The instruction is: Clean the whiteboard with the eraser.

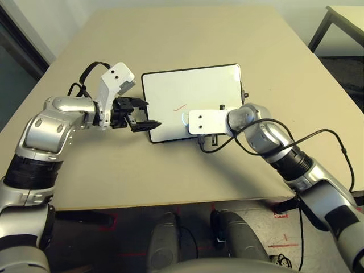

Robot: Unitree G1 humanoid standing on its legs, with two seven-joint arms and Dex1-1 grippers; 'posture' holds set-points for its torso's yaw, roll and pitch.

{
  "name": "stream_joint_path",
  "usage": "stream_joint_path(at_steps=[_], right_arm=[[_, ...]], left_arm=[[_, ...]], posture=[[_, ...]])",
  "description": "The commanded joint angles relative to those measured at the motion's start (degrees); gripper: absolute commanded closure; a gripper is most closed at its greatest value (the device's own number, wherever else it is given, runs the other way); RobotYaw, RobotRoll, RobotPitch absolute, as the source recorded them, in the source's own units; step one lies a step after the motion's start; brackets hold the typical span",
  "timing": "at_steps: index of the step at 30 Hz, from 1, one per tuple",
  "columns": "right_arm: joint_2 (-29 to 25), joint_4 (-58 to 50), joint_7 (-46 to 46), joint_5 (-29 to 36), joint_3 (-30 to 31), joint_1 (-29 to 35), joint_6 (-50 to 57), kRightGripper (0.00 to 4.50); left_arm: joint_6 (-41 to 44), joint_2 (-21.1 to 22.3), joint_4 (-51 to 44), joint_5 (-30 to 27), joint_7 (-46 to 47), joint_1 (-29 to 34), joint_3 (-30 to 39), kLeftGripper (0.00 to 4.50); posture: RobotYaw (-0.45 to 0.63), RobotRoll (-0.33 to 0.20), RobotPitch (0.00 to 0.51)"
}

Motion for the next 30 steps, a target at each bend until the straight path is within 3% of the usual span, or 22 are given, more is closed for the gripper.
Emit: stream_joint_path(at_steps=[1,4,8,15,19,27,30], right_arm=[[2.8,10.3,-5.4,0.2,-3.4,-6.5,-3.2,3.9],[4.5,17.6,-8.1,0.8,-4.7,-10.8,-6.1,3.9],[4.5,17.8,-7.6,0.7,-4.6,-10.4,-7.0,3.9],[-0.8,-0.9,0.6,-0.4,-0.9,0.4,-0.9,3.9],[-1.7,-5.5,2.2,-0.5,-0.3,2.2,1.4,3.9],[5.1,16.2,-6.8,0.0,-3.8,-9.8,-5.7,3.9],[5.9,19.2,-7.9,0.1,-4.0,-11.1,-7.4,3.9]], left_arm=[[0.2,0.0,-0.1,-0.1,-0.6,-0.6,-0.8,0.0],[0.4,0.1,-0.4,-0.1,-0.9,-0.6,-1.0,0.0],[0.8,0.3,-1.0,-0.3,-0.9,-0.3,-0.7,0.0],[1.6,0.8,-2.0,-0.7,-0.8,0.5,0.0,0.0],[1.5,0.7,-1.8,-0.7,-0.7,0.4,-0.2,0.0],[1.3,0.1,-1.3,-0.6,-0.7,-0.3,-0.8,0.0],[1.6,0.3,-1.7,-0.8,-0.7,0.0,-0.6,0.0]], posture=[[0.01,0.0,0.138],[0.02,0.0,0.139],[0.02,0.0,0.143],[0.02,0.0,0.149],[0.02,0.0,0.15],[0.01,0.0,0.153],[0.02,0.0,0.156]])
